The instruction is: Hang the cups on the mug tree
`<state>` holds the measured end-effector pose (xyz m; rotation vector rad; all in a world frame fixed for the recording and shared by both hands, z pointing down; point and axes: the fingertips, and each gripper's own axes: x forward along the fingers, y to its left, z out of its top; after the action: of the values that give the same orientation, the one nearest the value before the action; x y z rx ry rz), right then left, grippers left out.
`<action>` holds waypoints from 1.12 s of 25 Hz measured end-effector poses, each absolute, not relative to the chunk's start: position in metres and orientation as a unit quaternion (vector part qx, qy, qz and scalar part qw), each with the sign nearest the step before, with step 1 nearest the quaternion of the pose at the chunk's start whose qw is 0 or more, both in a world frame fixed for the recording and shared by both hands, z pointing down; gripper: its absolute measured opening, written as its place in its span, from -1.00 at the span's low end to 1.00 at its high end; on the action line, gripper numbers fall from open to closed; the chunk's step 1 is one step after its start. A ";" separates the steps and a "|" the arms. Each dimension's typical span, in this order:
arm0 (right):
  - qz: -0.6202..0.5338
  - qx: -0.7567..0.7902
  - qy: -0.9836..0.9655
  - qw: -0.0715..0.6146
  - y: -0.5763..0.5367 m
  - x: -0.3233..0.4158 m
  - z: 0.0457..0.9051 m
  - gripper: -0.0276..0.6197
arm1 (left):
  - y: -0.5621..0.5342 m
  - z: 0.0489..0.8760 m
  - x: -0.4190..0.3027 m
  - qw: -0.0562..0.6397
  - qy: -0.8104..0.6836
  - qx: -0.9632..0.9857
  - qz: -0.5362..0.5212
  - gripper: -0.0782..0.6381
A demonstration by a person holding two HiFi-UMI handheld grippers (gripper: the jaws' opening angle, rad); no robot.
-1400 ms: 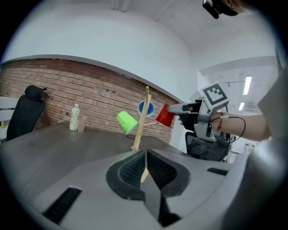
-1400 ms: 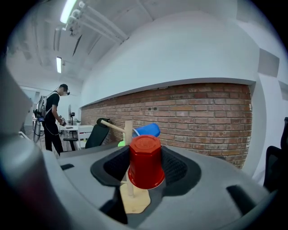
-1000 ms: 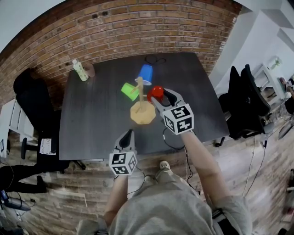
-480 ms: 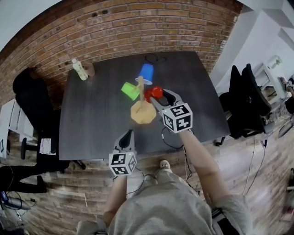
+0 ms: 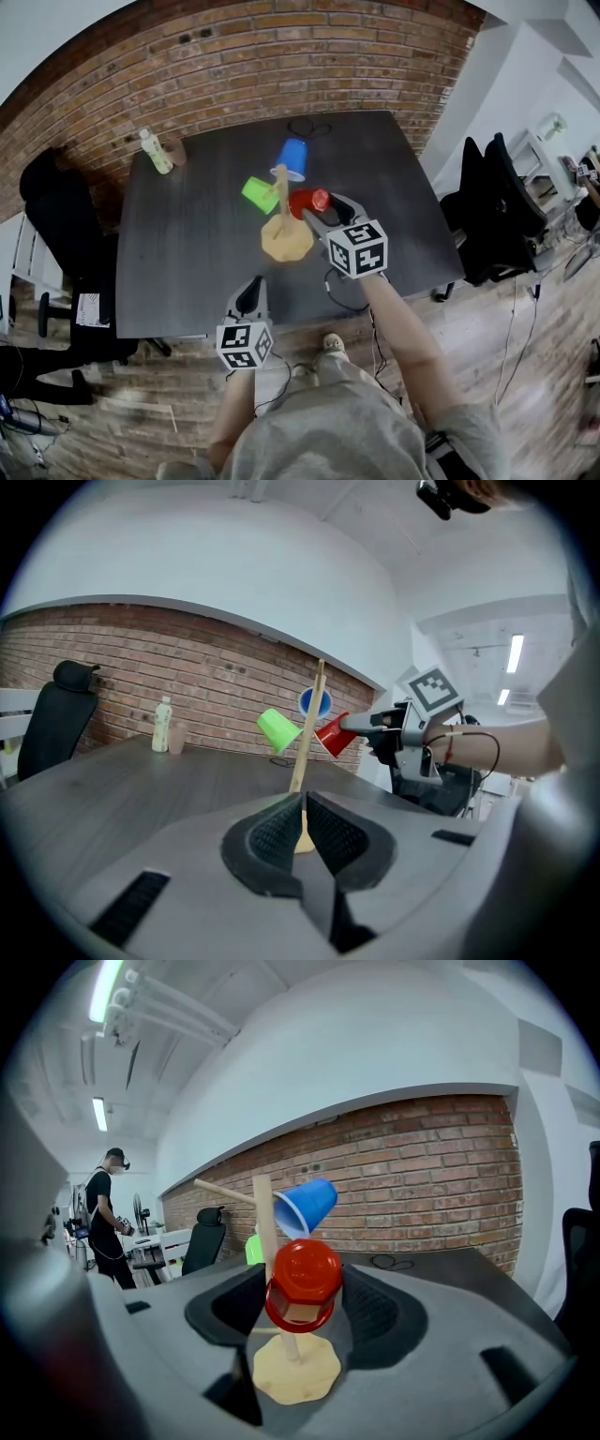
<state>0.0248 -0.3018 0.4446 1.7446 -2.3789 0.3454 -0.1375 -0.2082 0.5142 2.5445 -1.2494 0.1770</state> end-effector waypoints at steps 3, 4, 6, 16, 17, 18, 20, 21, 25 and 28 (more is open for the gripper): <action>0.118 0.589 -0.795 0.087 -0.298 0.025 0.447 -0.14 | -0.207 0.513 -0.140 0.148 -0.432 0.887 0.059 -0.73; 0.118 0.591 -0.793 0.087 -0.297 0.025 0.448 -0.13 | -0.207 0.512 -0.141 0.147 -0.431 0.888 0.059 -0.73; 0.118 0.595 -0.791 0.086 -0.295 0.024 0.449 -0.12 | -0.205 0.513 -0.142 0.146 -0.428 0.890 0.059 -0.73; 0.102 0.607 -0.785 0.072 -0.271 0.020 0.434 -0.12 | -0.193 0.503 -0.144 0.137 -0.418 0.896 0.054 -0.73; 0.098 0.606 -0.786 0.071 -0.267 0.018 0.432 -0.12 | -0.190 0.502 -0.144 0.136 -0.418 0.897 0.053 -0.73; 0.095 0.606 -0.786 0.071 -0.262 0.015 0.430 -0.12 | -0.188 0.500 -0.145 0.135 -0.417 0.897 0.052 -0.73; 0.088 0.606 -0.788 0.068 -0.253 0.011 0.427 -0.13 | -0.185 0.497 -0.145 0.133 -0.416 0.898 0.050 -0.73; 0.084 0.606 -0.788 0.067 -0.247 0.008 0.426 -0.15 | -0.183 0.495 -0.146 0.133 -0.416 0.898 0.048 -0.73; 0.075 0.606 -0.790 0.060 -0.218 -0.001 0.424 -0.32 | -0.171 0.490 -0.145 0.133 -0.416 0.899 0.043 -0.73; 0.076 0.607 -0.790 0.053 -0.194 -0.002 0.426 -0.52 | -0.159 0.486 -0.140 0.129 -0.414 0.900 0.038 -0.73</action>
<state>-0.0024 -0.1943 0.4255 1.8436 -2.4002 0.2318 -0.1402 -0.1590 0.4862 2.6161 -1.2039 0.1099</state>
